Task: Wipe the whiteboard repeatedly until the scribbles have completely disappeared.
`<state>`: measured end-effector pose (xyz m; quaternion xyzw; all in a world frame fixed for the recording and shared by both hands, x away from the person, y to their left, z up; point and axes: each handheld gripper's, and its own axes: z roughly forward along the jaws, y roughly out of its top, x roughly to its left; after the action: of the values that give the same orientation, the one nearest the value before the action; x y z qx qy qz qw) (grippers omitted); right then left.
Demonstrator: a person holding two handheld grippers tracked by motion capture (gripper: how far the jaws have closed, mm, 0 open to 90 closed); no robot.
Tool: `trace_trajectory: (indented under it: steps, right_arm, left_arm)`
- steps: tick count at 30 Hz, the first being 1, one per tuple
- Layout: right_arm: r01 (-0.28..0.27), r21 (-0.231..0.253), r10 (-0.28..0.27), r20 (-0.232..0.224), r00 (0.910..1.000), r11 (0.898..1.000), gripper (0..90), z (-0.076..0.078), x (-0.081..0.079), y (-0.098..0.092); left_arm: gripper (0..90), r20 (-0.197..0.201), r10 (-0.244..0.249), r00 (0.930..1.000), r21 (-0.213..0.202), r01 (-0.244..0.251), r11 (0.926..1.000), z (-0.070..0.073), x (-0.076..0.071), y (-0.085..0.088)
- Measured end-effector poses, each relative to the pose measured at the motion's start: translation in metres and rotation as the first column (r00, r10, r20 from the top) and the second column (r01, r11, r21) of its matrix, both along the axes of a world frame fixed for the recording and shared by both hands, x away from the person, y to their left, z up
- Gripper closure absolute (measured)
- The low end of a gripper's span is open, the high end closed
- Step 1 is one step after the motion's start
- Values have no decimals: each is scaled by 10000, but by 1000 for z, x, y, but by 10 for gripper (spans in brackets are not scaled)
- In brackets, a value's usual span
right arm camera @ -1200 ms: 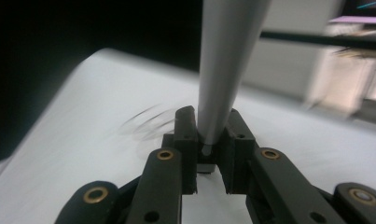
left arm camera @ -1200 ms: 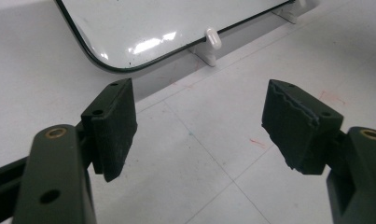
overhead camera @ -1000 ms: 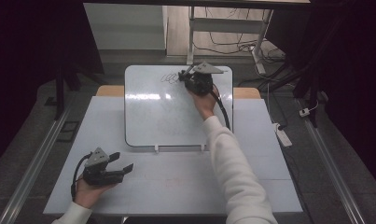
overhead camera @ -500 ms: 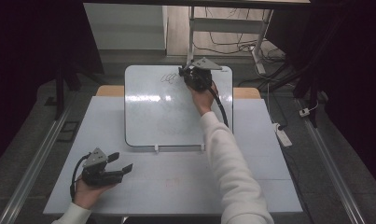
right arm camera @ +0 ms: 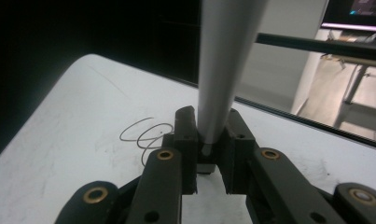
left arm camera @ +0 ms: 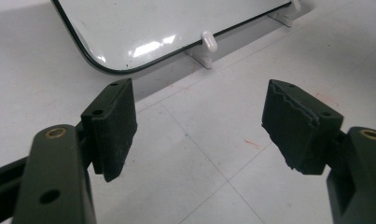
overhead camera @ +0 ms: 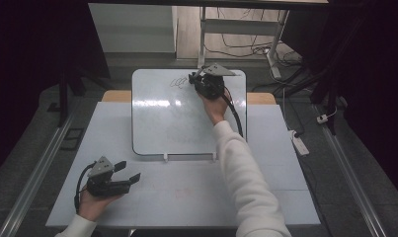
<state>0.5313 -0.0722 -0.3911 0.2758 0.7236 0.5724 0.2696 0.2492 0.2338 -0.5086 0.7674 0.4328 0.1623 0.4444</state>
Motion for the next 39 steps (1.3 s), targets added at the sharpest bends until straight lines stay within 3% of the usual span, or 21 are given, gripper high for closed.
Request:
trace_trajectory:
  steps: [2, 4, 5, 6, 8, 10, 11, 12, 14, 15, 17, 19, 21, 24, 25, 28, 30, 33, 35, 37, 39]
  right_arm:
    - [-447, -50, 447, -37, 9990, 9990, 786, -2, -2, 8]
    - [-365, -336, 373, 255, 9990, 9988, 786, 0, -2, 14]
    - [-14, 220, 9, 242, 9997, 9998, 786, 2, 4, 10]
    - [-14, 220, 9, 242, 9997, 9998, 786, 2, 4, 10]
    - [115, 802, -110, -70, 9999, 9967, 786, 4, 9, 6]
    - [-27, 591, 28, -13, 10000, 9982, 786, 2, 6, 12]
    - [-675, 217, 679, -175, 9975, 9975, 786, -4, -1, 25]
    - [-675, 217, 679, -175, 9975, 9975, 786, -4, -1, 25]
    - [-1128, -358, 1122, -186, 9935, 9930, 786, -11, -9, 38]
    - [-1069, -538, 1068, -58, 9943, 9928, 786, -11, -11, 40]
    - [-957, -354, 956, -63, 9954, 9948, 786, -7, -6, 36]
    - [-249, 95, 249, 66, 9997, 9996, 786, 0, 2, 25]
    - [259, 522, -263, 79, 9996, 9983, 785, 5, 7, 16]
    - [116, 469, -120, 79, 9999, 9988, 786, 2, 4, 21]
    - [-446, 292, 446, -15, 9990, 9986, 786, -3, -1, 34]
    - [-835, 22, 835, 125, 9964, 9965, 786, -8, -6, 48]
    - [-831, -16, 831, 202, 9963, 9965, 786, -8, -6, 53]
    - [6, 767, -18, 160, 9999, 9971, 786, 0, 4, 44]
    - [57, 838, -67, 115, 9999, 9965, 786, 2, 5, 43]
    - [-123, 655, 113, 159, 9998, 9978, 786, 0, 3, 47]
    - [-728, 226, 728, 9, 9973, 9971, 786, -7, -3, 57]
  left_arm:
    - [267, -22, -1, 10000, 3, 1, 10000, 0, 1, -1]
    - [267, -3, 5, 10000, 32, -5, 10000, 0, 0, -1]
    - [267, 17, 3, 10000, 38, -3, 10000, 0, -1, -1]
    - [267, 25, 20, 10000, 17, -20, 10000, 0, -1, 0]
    - [267, 19, 36, 10000, -20, -36, 10000, 0, -1, 1]
    - [267, -12, 26, 10000, -2, -26, 10000, 0, 0, 1]
    - [267, -36, 10, 10000, 16, -10, 10000, -1, 1, 1]
    - [267, -50, 4, 10000, 1, -4, 10000, -1, 1, 1]
    - [267, -39, 19, 10000, 11, -18, 10000, -1, 0, 1]
    - [267, -17, 25, 10000, 13, -25, 10000, 0, -1, 1]
    - [267, 5, 35, 10000, 15, -35, 10000, 0, -2, 1]
    - [267, 24, 60, 10000, -10, -60, 10000, 0, -3, 2]
    - [267, 32, 40, 10000, -2, -40, 10000, 0, -2, 2]
    - [267, -1, 25, 10000, 4, -25, 10000, 0, 0, 2]
    - [267, -26, 5, 10000, 21, -5, 10000, -1, 0, 1]
    - [267, -14, 31, 10000, 19, -31, 10000, 0, -1, 1]
    - [267, 12, 52, 10000, -2, -52, 10000, 0, -2, 2]
    - [267, 35, 78, 10000, -26, -78, 10000, 0, -2, 3]
    - [267, 1, 96, 10000, -41, -96, 9999, 0, -2, 4]
    - [267, 3, 76, 10000, -53, -76, 10000, 0, -1, 4]
    - [267, -6, 89, 10000, -48, -89, 9999, -1, -1, 3]
